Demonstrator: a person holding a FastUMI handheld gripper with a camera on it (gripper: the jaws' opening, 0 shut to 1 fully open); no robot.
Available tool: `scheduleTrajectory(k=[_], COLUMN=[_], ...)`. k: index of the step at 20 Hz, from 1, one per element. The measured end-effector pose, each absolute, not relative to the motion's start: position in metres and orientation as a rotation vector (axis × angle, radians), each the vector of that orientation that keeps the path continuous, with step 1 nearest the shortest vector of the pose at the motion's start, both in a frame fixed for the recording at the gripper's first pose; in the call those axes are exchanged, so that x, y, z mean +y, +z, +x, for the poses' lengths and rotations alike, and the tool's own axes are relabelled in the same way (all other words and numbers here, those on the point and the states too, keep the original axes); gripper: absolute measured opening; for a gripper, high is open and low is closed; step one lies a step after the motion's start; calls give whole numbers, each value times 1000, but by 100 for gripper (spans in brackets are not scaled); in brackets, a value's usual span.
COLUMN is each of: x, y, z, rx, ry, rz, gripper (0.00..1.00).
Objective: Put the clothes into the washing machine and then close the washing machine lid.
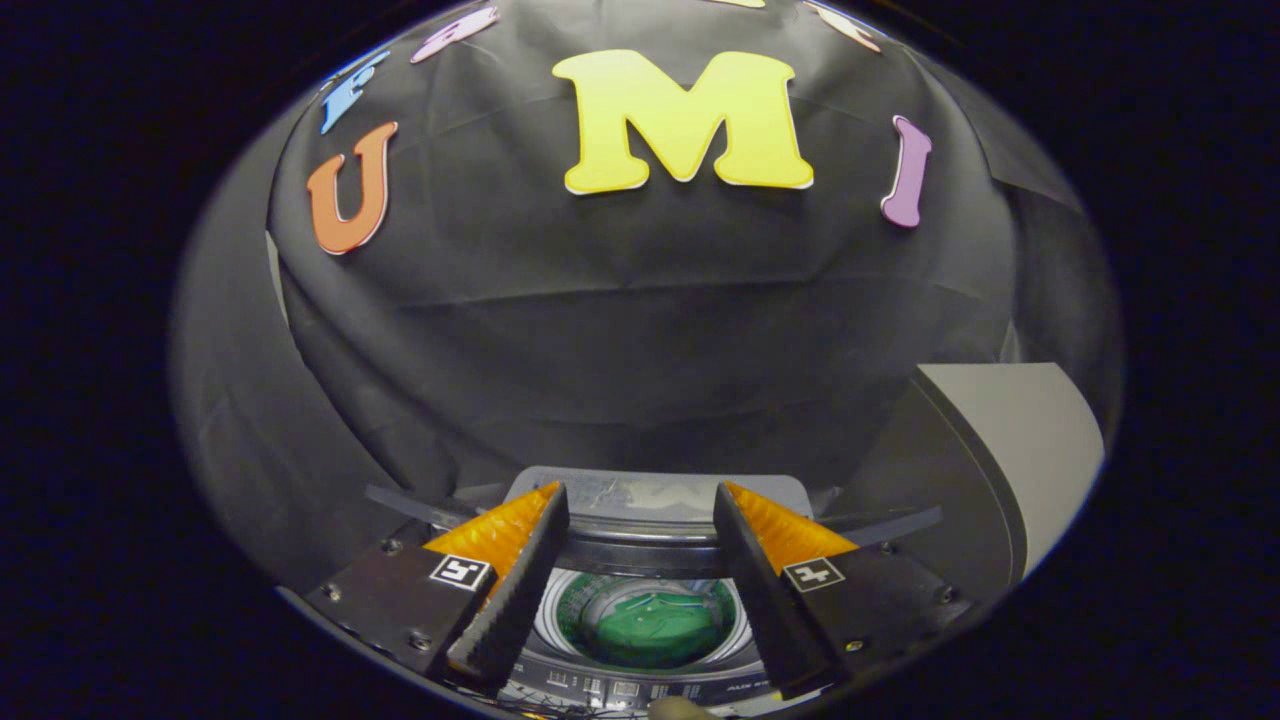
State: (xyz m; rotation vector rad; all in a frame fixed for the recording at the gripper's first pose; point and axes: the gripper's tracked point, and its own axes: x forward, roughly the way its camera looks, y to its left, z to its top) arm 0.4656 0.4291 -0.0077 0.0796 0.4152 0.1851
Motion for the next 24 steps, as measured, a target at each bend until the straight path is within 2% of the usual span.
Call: scheduleTrajectory(k=[4,9,17,24], x=[426,419,392,363], y=[-49,-90,-66,-13], z=[435,398,377,333], rx=[492,545,470,321], ry=[185,194,176,212], rz=[46,36,85,79], gripper=[95,95,95,95])
